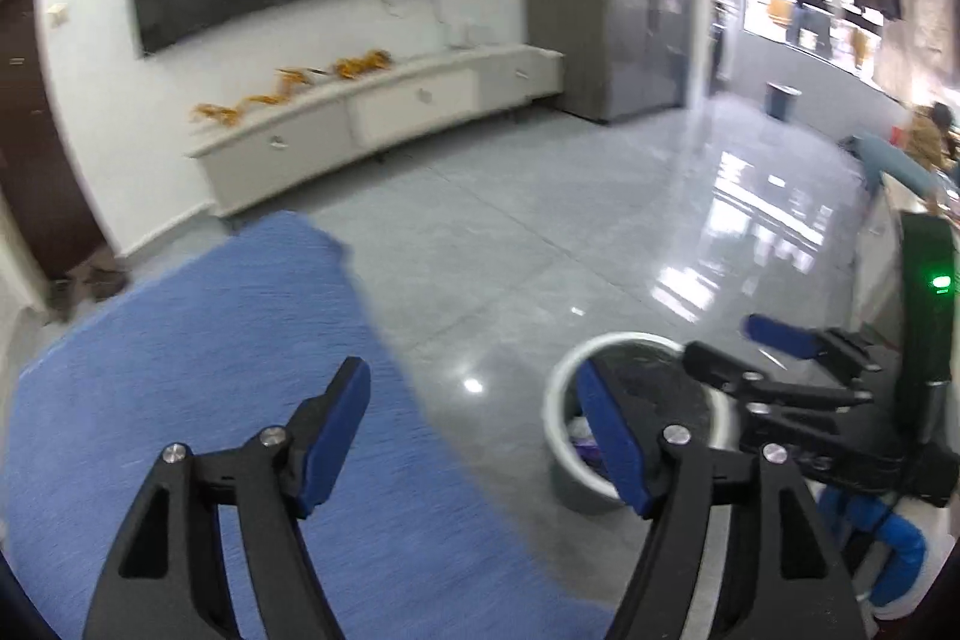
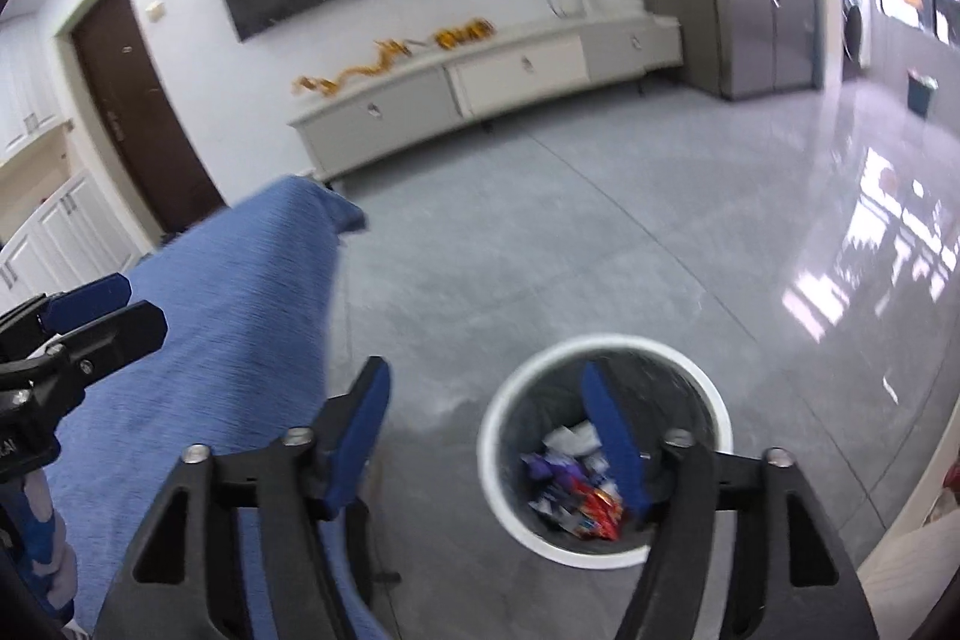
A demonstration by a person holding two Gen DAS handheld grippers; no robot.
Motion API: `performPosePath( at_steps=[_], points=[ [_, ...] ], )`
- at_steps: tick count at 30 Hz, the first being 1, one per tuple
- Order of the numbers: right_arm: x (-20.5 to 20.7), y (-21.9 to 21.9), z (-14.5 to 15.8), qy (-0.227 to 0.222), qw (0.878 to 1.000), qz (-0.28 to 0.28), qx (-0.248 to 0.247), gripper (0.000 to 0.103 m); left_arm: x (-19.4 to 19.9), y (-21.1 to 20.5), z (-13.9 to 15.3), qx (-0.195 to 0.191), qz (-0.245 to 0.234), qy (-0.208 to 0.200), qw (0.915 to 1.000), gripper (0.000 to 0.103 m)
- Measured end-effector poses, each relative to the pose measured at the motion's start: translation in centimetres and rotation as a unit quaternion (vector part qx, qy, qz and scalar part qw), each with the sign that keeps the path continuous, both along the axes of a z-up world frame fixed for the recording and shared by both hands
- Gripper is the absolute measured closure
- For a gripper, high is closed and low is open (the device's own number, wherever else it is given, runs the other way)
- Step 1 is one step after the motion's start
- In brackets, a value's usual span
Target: Collect trash
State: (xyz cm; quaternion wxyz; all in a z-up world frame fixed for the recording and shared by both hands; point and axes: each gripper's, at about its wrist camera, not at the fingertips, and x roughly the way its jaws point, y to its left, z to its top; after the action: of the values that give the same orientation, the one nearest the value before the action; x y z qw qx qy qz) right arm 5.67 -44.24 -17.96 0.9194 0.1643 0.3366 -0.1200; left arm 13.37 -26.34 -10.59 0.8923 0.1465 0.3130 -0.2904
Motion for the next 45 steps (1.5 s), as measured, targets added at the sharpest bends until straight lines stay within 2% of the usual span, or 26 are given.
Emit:
performPosePath(
  at_steps=[7,9,11,18,30,40,45],
  points=[
    [-0.1,6.6,4.6,-0.045,0.997,0.038,-0.048,0.015,-1.7,8.9,3.1,-0.015,0.082,-0.063,0.9945,0.031],
    [-0.3,7.9,5.6,-0.053,0.996,0.047,-0.055,0.011,-2.3,11.6,3.7,-0.022,0.106,-0.077,0.9911,0.017],
    [-0.7,9.5,6.7,-0.065,0.994,0.054,-0.067,0.009,-3.0,14.1,4.1,-0.033,0.133,-0.091,0.9864,0.01],
    [-1.8,13.6,9.4,-0.092,0.989,0.071,-0.095,0.006,-4.8,20.1,5.2,-0.065,0.181,-0.113,0.9749,0.0],
    [-4.6,17.3,12.8,-0.139,0.978,0.071,-0.138,0.004,-7.6,23.4,7.4,-0.095,0.214,-0.165,0.958,0.0],
    [-5.1,18.0,13.6,-0.149,0.974,0.066,-0.156,0.003,-7.7,23.3,7.6,-0.096,0.225,-0.178,0.953,0.0],
    [-4.9,18.3,13.3,-0.144,0.974,0.056,-0.164,0.003,-7.7,23.1,7.3,-0.093,0.225,-0.178,0.9534,0.0]
  ],
)
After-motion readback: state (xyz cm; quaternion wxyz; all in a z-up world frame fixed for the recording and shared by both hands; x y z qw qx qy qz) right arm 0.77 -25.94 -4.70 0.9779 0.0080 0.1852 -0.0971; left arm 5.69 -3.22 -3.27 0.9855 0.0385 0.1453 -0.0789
